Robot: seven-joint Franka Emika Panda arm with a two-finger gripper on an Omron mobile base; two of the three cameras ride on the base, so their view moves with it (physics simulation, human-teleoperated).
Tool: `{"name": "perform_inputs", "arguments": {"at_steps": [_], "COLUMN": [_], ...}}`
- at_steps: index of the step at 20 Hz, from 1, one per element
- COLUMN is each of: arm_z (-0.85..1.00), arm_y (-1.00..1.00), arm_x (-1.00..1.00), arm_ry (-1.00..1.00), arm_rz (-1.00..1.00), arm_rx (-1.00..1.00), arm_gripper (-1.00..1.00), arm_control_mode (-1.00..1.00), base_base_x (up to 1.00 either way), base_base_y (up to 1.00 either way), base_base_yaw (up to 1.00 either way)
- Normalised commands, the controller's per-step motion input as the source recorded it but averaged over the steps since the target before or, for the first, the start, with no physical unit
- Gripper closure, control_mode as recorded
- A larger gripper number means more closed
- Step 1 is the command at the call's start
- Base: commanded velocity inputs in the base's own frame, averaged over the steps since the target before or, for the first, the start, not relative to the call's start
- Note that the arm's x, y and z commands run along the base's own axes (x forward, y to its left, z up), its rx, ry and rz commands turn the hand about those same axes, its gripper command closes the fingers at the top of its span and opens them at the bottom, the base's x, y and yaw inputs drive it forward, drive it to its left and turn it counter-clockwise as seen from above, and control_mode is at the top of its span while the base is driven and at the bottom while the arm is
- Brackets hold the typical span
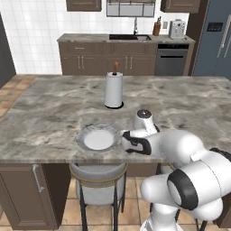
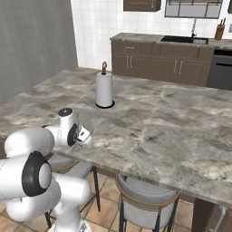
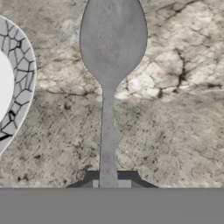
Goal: Take the fork and place it on the left side of the plate. Then take the spoon and place it on the right side of the plate. Make sure they're directly next to the plate.
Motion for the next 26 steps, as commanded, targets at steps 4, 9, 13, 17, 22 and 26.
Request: {"name": "perform_inputs", "arguments": {"at_steps": [4, 9, 13, 17, 22, 26], "arm_z": [-0.16, -0.14, -0.15, -0.08, -0.03, 0.0], "arm_y": [0.0, 0.0, 0.0, 0.0, 0.0, 0.0], "arm_x": [0.07, 0.13, 0.21, 0.21, 0.21, 0.19], "arm_ry": [0.0, 0.0, 0.02, 0.03, 0.03, 0.01], "arm_rz": [-0.03, -0.03, -0.03, -0.03, -0.02, 0.0], "arm_rx": [0.01, 0.01, 0.0, 0.01, 0.0, 0.0], "arm_gripper": [1.0, 1.0, 1.0, 1.0, 1.0, 1.0], "arm_control_mode": [-1.0, -1.0, -1.0, -1.0, -1.0, -1.0], "base_base_x": [0.0, 0.0, 0.0, 0.0, 0.0, 0.0], "base_base_y": [0.0, 0.0, 0.0, 0.0, 0.0, 0.0], "base_base_yaw": [0.0, 0.0, 0.0, 0.0, 0.0, 0.0]}}
